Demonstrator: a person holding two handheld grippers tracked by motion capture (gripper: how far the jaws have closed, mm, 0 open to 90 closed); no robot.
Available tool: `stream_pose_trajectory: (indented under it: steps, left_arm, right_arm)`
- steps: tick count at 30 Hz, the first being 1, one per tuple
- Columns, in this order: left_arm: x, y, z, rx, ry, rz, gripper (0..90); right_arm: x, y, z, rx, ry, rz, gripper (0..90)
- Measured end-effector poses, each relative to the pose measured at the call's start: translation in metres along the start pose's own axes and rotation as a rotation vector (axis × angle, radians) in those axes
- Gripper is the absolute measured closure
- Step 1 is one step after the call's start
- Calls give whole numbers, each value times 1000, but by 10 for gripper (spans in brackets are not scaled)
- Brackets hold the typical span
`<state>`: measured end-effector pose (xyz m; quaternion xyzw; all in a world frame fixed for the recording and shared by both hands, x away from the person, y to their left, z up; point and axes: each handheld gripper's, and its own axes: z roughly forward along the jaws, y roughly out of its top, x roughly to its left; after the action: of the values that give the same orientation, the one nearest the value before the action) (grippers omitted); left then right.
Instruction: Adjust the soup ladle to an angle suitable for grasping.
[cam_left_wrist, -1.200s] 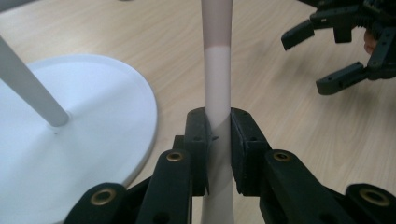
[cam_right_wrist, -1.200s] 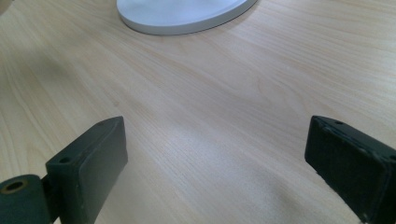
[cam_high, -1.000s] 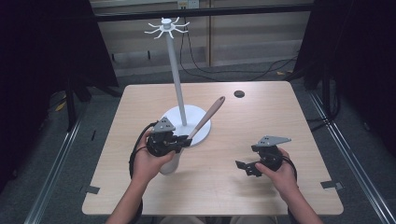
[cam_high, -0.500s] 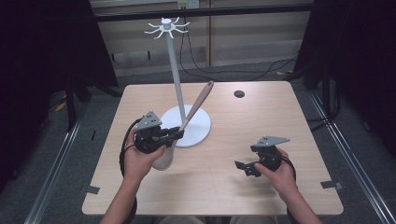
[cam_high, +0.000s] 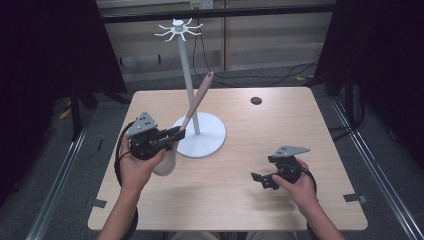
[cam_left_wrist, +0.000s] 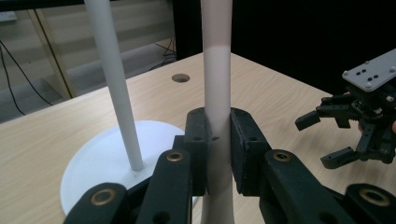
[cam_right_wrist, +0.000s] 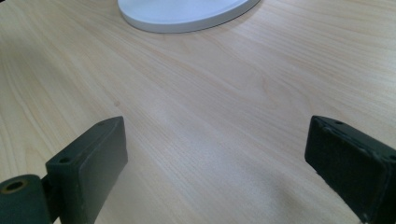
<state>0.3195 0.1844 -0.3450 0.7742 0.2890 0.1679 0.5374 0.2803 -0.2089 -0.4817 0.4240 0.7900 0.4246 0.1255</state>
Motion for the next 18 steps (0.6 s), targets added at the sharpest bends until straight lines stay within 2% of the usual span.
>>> stream_pose_trajectory:
  steps: [6, 12, 18]
  left_arm:
    - [0, 7, -9, -38, 15, 4, 785]
    - [-1, 14, -13, -54, 22, 16, 785]
    - [1, 19, -19, -75, 25, 11, 785]
  right_arm:
    - [1, 0, 0, 0, 2, -2, 58]
    - [1, 0, 1, 2, 2, 0, 58]
    - [1, 0, 1, 3, 3, 0, 57]
